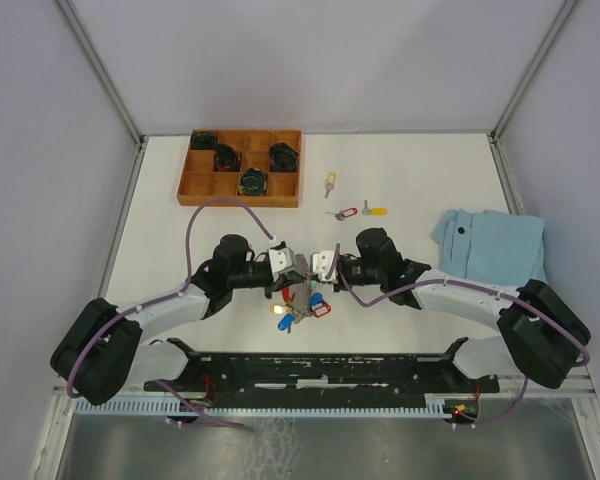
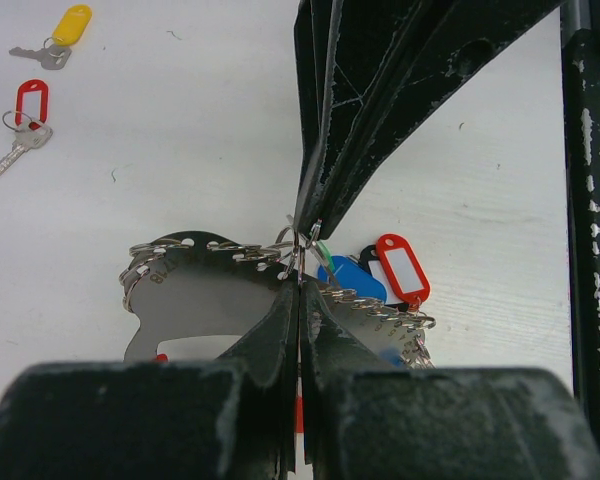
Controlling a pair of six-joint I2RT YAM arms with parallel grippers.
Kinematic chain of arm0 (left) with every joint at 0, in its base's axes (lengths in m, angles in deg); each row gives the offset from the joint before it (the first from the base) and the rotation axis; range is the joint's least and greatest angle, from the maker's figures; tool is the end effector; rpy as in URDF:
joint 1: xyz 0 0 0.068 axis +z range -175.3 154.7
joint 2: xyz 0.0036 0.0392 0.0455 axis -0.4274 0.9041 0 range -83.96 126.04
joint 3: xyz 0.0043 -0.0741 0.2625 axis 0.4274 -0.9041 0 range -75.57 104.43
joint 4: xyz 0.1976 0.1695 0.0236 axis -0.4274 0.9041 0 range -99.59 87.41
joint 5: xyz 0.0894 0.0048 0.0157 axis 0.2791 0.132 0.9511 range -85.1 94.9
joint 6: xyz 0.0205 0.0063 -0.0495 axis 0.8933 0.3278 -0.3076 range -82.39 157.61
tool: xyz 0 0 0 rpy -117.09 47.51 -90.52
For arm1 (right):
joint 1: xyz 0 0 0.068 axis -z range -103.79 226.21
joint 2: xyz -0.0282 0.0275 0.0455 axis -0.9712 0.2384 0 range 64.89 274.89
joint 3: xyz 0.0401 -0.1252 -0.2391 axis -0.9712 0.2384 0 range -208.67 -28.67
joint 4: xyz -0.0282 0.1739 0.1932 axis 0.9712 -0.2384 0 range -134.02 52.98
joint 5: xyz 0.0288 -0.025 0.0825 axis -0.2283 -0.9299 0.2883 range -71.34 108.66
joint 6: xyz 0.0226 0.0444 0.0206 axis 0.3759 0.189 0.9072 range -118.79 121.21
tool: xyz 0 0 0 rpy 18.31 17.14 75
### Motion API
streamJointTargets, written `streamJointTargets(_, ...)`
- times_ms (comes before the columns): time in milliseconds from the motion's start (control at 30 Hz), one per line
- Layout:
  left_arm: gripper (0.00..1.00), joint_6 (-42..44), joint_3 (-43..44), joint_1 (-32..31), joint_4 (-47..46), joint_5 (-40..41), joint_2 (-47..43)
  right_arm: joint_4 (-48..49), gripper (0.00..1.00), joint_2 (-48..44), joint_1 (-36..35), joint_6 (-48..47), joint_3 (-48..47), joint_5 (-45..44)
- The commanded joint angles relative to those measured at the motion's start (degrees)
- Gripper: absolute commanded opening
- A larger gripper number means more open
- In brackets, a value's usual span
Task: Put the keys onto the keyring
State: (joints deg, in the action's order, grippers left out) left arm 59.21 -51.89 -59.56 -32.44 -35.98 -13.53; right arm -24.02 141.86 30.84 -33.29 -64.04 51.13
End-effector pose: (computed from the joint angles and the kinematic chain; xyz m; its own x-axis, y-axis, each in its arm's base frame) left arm 0.1814 -0.1518 0.1840 0.0274 0.3181 -0.9476 0.9788 0.1838 0.0900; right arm 0.1794 0.2090 0.2032 0.2506 -0.4264 -0.8691 -0.9581 0.0190 -0.2857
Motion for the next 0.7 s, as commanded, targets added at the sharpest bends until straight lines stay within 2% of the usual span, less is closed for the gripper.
streamJointTargets(0,0.03,0.5,0.1,-0.3,-4.0,-1.7,-1.2,3.1,0.01,0.0,-0.1,0.9,-0.1,-0.4)
streamJointTargets(667,0.03,0.3,0.3,-0.3,-3.8,-0.8,-0.6,3.3,0.0,-0.9,-0.1,1.2,0.7,-1.2)
